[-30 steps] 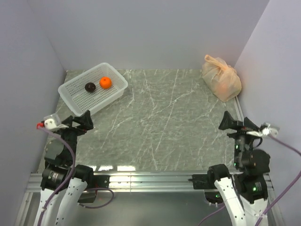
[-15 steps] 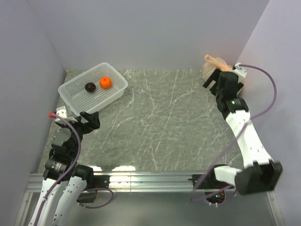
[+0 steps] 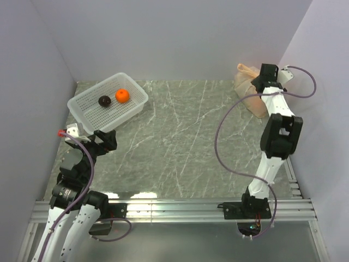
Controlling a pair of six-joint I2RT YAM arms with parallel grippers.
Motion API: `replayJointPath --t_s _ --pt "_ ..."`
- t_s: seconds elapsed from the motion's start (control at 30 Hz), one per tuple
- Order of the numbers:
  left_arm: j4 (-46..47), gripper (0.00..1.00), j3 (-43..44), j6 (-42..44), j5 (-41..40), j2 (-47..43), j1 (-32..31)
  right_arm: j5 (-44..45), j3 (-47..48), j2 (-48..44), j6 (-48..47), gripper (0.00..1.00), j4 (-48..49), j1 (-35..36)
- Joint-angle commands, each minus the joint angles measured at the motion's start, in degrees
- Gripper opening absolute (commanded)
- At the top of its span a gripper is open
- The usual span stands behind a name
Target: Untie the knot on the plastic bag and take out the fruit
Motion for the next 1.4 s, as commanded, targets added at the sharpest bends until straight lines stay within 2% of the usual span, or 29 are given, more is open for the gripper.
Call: replayJointPath --t_s 0.0,0.03,0.07,0.13,0.17,0.23,0.27,0.43,0.47,0.63,0.77,0.8,0.9,1.0,1.03,1.13,1.2,1.23,1.3,1.33,1.37 --pt "1.67 0.99 1.3 1.04 0.92 0.52 -0.27 0.25 12.32 10.48 1.57 0.99 -0.52 -1.07" --pt "1.85 0.99 1.3 1.12 0.92 0.79 -0.27 -1.68 14.61 12.44 0.86 0.95 -1.48 -1.33" --pt "1.76 0.99 1.3 1.13 1.1 0.96 -0.27 -2.83 18.03 14.11 0.42 0.74 -2.19 -1.42" --pt "1.85 0.99 1.21 1.13 1.1 1.23 -0.27 -5.11 19.64 16.58 -0.72 0.47 -3.59 -1.33" --pt "1.85 0.99 1.21 1.13 1.19 1.32 -0.27 -5.48 19.12 16.24 -1.16 0.24 -3.34 -1.33" --pt "1.85 0.99 1.3 1.13 1.45 1.4 -0.18 -5.39 12.2 11.95 -2.3 0.09 0.24 -0.46" --pt "1.85 0.99 1.3 1.13 1.97 1.49 -0.18 -5.04 5.65 9.75 -2.83 0.0 1.66 -0.02" --pt "3.08 0.99 1.12 1.83 5.22 1.84 -0.09 -4.6 -12.67 -6.68 -7.48 0.0 7.81 5.33" --pt "3.26 0.99 1.04 1.92 5.93 2.11 -0.09 -4.86 -18.01 -9.14 -8.62 0.0 8.52 8.48" --pt "3.52 0.99 1.12 2.71 12.59 6.31 0.0 -8.9 -31.93 -23.03 -18.28 0.0 12.91 20.97" --pt "4.49 0.99 1.12 2.45 17.79 10.97 0.0 -10.75 -44.22 -31.04 -20.5 0.0 16.43 32.66" --pt "4.4 0.99 1.3 2.27 18.58 11.94 0.0 -10.58 -45.73 -33.14 -20.76 0.0 16.79 35.81" --pt "3.44 0.99 2.35 0.95 22.71 15.98 0.0 -7.86 -50.31 -36.75 -25.24 0.0 17.06 50.99" --pt "3.34 0.99 3.23 -1.15 25.7 17.13 -0.09 -7.94 -54.0 -39.92 -27.26 0.0 17.06 59.2" --pt "3.26 0.99 3.41 -2.03 25.88 17.14 -0.09 -8.03 -54.62 -40.54 -27.62 0.0 15.58 64.44" --pt "3.26 0.99 4.46 -3.53 27.81 17.66 -0.09 -3.82 -54.72 -41.42 -22.55 0.0 8.57 69.15" --pt "3.96 0.99 4.29 -4.41 29.66 18.54 -0.27 -0.74 -54.71 -42.03 -14.58 0.0 4.94 69.59" --pt "5.09 0.99 4.03 -5.19 30.45 19.07 -0.44 0.22 -56.02 -42.65 -12.52 0.04 2.93 69.59" --pt "5.72 0.99 3.58 -6.34 31.68 21.25 -1.41 3.39 -57.87 -45.45 -6.48 0.2 1.77 69.59" --pt "5.98 0.99 3.58 -7.56 32.03 22.14 -2.02 4.27 -59.44 -46.59 -5.05 0.42 1.41 69.51" --pt "6.85 0.99 3.41 -8.27 32.12 23.02 -3.77 5.06 -59.98 -48.69 -3.47 0.5 1.15 69.42"
